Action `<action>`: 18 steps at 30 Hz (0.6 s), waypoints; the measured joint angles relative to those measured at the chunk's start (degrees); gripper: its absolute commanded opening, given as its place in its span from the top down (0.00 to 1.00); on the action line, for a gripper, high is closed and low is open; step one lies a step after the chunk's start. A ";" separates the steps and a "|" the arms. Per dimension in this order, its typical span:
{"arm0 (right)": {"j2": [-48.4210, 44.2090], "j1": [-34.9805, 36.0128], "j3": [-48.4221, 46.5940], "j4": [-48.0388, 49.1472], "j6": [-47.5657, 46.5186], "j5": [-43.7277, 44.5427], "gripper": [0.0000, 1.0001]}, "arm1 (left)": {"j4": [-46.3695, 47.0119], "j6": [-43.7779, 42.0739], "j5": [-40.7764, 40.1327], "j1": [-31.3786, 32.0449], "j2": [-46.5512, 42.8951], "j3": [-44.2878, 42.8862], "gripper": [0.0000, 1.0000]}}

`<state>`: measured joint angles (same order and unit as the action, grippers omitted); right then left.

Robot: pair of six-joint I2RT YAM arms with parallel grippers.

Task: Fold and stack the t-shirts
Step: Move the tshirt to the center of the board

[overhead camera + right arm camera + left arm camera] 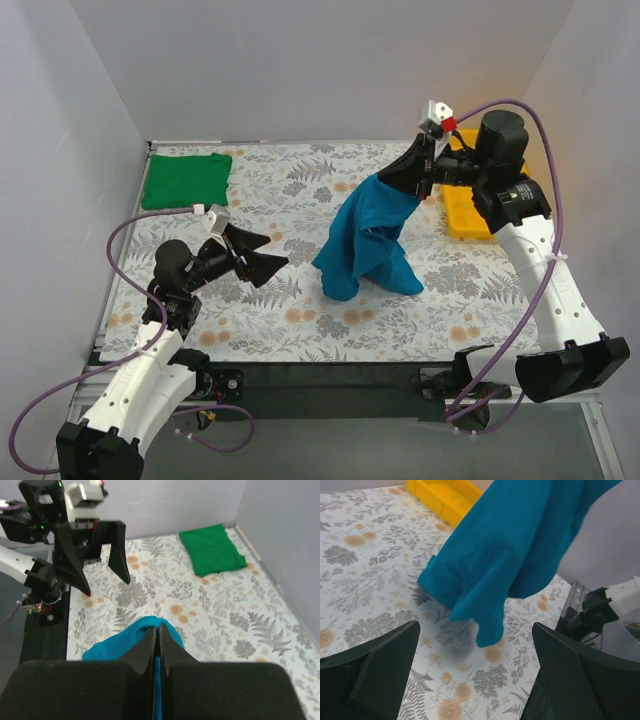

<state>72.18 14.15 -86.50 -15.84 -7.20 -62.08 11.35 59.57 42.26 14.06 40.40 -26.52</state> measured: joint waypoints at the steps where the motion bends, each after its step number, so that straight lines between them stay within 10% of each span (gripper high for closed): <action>1: 0.02 1.14 1.25 -0.63 -0.63 1.29 0.99 | 0.28 1.05 0.94 0.15 -0.02 -0.66 0.08; 18: 2.27 10.67 6.95 -4.76 -8.33 19.61 0.99 | -1.84 9.07 -11.06 23.02 10.40 -7.39 0.15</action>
<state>74.46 24.82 -79.55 -20.60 -15.53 -42.48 9.52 68.64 31.20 37.08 50.81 -33.91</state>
